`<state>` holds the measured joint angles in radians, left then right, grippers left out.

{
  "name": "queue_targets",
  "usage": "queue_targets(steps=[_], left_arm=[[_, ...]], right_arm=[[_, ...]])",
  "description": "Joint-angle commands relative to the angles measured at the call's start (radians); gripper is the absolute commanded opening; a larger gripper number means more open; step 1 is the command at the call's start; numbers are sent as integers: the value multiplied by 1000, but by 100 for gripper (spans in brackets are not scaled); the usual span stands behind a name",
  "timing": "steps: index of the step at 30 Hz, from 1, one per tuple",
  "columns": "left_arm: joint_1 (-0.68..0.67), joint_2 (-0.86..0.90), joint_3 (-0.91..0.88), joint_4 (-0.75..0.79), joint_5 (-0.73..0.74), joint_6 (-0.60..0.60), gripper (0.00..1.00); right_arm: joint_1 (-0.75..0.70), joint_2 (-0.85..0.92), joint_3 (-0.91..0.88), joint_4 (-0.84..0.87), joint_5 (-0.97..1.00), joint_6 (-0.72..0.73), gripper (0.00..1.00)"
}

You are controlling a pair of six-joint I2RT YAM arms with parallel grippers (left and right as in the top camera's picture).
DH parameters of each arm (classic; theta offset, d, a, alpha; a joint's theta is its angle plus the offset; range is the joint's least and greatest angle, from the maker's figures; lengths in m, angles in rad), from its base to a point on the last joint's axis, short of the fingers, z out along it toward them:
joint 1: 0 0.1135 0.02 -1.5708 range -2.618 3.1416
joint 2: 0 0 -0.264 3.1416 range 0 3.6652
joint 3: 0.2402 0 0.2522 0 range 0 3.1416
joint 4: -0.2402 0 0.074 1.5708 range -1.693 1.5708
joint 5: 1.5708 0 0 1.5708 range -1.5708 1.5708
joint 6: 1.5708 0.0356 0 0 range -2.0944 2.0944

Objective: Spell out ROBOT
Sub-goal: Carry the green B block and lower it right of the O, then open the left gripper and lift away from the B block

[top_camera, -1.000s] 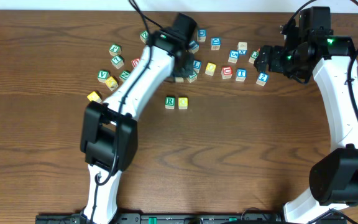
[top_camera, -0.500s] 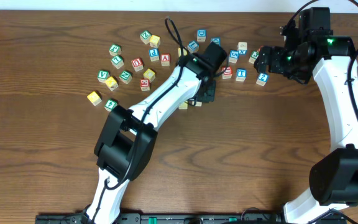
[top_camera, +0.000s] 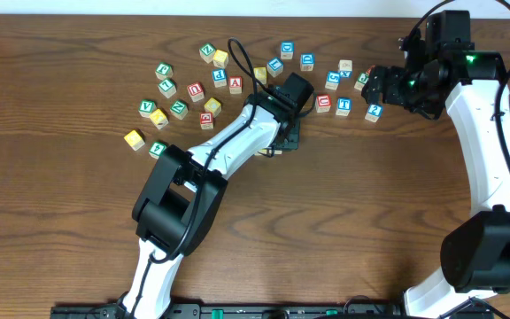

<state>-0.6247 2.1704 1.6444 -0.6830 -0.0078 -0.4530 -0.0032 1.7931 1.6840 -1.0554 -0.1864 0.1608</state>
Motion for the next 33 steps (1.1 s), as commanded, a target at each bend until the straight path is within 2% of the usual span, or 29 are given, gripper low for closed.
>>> queue_targets(steps=[1,5,10,24,33], left_arm=[[2,1,-6,5,-39,-18,28],[2,1,-6,5,-38,-18,38],[2,1,-6,5,-38,-21,43],[3,-11,41,-20,-38,11,43],[14,-126,53,-41,-38,34,43]], right_arm=[[5,9,0,-3,-6,10,99],[5,9,0,-4,-6,11,99],[5,9,0,-5,-7,11,99],[5,9,0,-8,-6,10,99],[5,9,0,-3,-6,10,99]])
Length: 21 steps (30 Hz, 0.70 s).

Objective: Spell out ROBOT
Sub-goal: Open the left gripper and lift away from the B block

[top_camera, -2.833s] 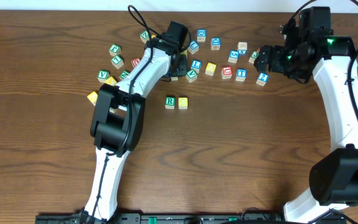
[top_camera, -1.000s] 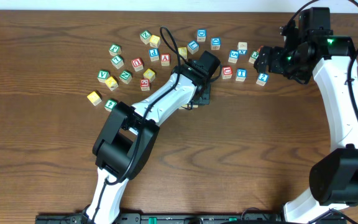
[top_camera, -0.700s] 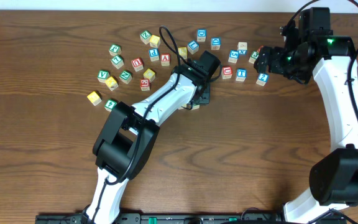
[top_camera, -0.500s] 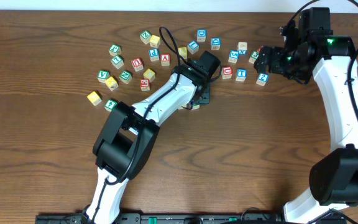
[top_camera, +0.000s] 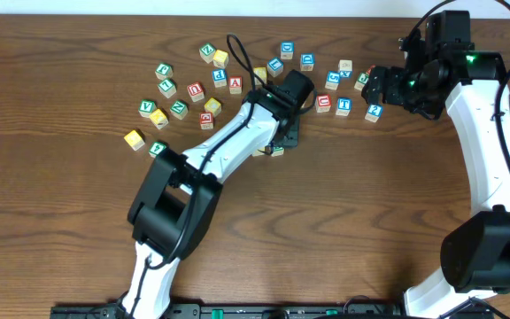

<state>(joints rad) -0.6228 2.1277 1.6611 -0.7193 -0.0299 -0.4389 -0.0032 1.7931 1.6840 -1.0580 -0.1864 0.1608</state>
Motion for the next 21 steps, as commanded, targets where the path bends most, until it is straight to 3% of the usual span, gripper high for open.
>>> queue_targets(steps=[1,11,21], left_arm=[[17,-100,36,-6,-15,26,43],[98,-226,37,-43,-7,51,43],[219,-239,41,-118,4,89,44]], right_arm=[[5,9,0,1,-6,10,99],[5,9,0,3,-7,10,99],[5,9,0,3,-7,11,99]])
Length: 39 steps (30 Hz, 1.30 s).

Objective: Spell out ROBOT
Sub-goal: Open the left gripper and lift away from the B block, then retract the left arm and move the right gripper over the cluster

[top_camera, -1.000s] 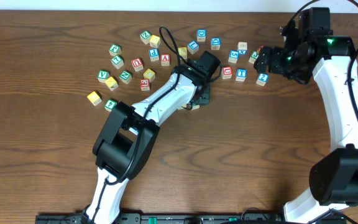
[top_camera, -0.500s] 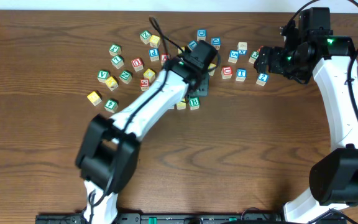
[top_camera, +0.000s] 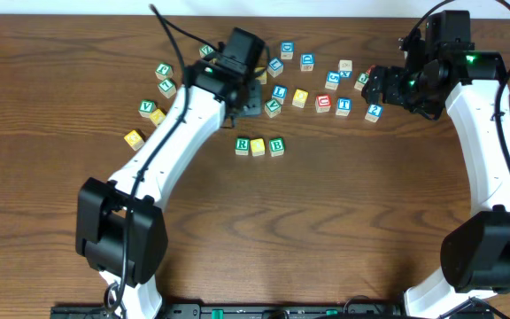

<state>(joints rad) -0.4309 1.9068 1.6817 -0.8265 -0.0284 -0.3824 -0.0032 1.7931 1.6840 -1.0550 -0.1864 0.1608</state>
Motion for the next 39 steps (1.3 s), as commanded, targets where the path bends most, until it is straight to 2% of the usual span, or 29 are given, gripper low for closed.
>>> queue_targets(steps=[1,14,20,23,26,32,39], left_arm=[[39,-18,21,-11,2,34,44],[124,-18,20,-12,10,76,44],[154,-18,21,-18,10,76,44],[175,-18,21,-30,9,76,44],[198,-18,20,-37,8,76,44],[245,-18,20,-55,8,76,44],[264,-18,20,-69,8,76,44]], right_arm=[[5,9,0,0,-7,11,99],[18,9,0,24,-30,32,98],[101,27,0,150,-89,95,89],[153,60,1,221,-74,148,94],[201,108,10,296,-51,201,95],[275,270,138,303,-46,266,88],[346,403,204,299,120,422,74]])
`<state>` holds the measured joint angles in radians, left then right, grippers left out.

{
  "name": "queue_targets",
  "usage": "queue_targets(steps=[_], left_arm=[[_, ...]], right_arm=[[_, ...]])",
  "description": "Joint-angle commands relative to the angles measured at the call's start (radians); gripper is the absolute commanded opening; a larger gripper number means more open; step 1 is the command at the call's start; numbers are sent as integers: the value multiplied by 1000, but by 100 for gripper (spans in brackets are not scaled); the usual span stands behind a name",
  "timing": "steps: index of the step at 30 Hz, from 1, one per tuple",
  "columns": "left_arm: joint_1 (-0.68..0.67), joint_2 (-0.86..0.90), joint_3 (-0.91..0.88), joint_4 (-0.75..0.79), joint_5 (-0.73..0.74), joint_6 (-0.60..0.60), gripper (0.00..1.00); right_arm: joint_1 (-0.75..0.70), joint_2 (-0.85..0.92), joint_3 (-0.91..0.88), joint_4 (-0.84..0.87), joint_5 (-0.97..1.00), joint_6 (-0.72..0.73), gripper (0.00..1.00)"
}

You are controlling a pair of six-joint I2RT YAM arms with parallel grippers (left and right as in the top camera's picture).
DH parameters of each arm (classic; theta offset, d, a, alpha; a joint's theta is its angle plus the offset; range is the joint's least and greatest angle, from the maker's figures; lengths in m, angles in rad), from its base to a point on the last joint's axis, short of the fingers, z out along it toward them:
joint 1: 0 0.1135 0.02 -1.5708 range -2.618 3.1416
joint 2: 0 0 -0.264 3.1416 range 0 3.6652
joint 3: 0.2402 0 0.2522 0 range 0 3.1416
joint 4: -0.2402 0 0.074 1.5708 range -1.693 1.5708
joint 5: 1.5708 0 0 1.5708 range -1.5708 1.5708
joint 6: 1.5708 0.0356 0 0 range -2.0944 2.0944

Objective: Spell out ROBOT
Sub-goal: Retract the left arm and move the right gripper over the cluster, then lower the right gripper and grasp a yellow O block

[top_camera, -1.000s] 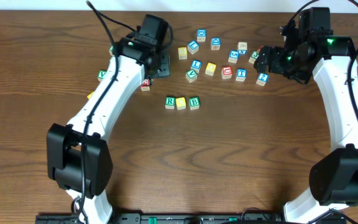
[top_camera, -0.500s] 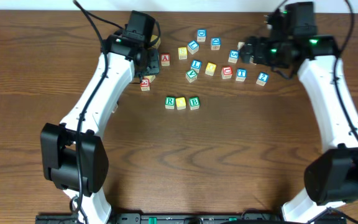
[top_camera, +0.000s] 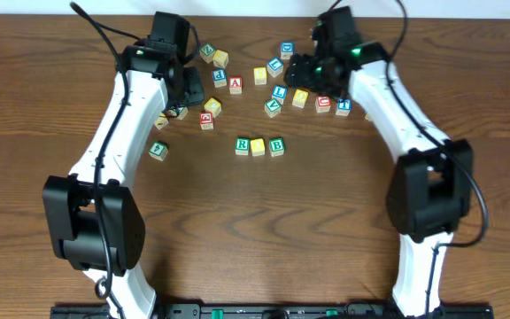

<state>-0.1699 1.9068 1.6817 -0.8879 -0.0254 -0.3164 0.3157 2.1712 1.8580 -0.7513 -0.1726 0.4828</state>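
Three letter blocks stand in a row mid-table: a green R block (top_camera: 243,145), a yellow block (top_camera: 258,147) and a green B block (top_camera: 276,145). My left gripper (top_camera: 189,89) hovers over the left cluster of loose blocks, well left of the row; its fingers look spread with nothing between them. My right gripper (top_camera: 297,69) reaches in from the right over the back-middle blocks, just above a yellow block (top_camera: 300,97). Whether its fingers are open or shut is hidden. A blue T block (top_camera: 343,105) lies to its right.
Loose blocks are scattered behind the row: a red A block (top_camera: 235,84), a green V block (top_camera: 273,107), a red block (top_camera: 323,103) and blue ones (top_camera: 287,50). A green block (top_camera: 158,151) lies apart at left. Bare wood (top_camera: 264,230) stretches in front.
My left gripper has moved from the back-middle blocks to the left cluster. The right arm has swung from the far right to over the middle blocks. The three-block row is unchanged.
My left gripper first sat low over the row's spot mid-table while the right arm waited at far right. Then it stayed there with a block showing beside it. Then it had lifted away, leaving R, yellow and B in line. Now both arms have shifted.
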Motion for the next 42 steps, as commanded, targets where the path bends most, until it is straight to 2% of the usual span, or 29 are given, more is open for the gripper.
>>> queue_targets(steps=[1,6,12,28,33,39,42], left_arm=[[3,-18,20,-10,5,10,44],[3,-18,17,-17,5,10,44],[3,-18,9,-18,5,10,44],[3,-18,5,-21,5,10,44],[3,-18,5,-21,5,10,44],[3,-18,5,-21,5,10,44],[3,-18,5,-21,5,10,44]], right_arm=[[34,32,31,-8,135,114,74],[52,41,23,-12,250,165,65],[53,53,10,5,278,198,54],[53,175,5,45,241,196,49],[52,179,5,50,247,185,41],[51,178,6,68,245,98,27],[51,174,6,64,241,49,24]])
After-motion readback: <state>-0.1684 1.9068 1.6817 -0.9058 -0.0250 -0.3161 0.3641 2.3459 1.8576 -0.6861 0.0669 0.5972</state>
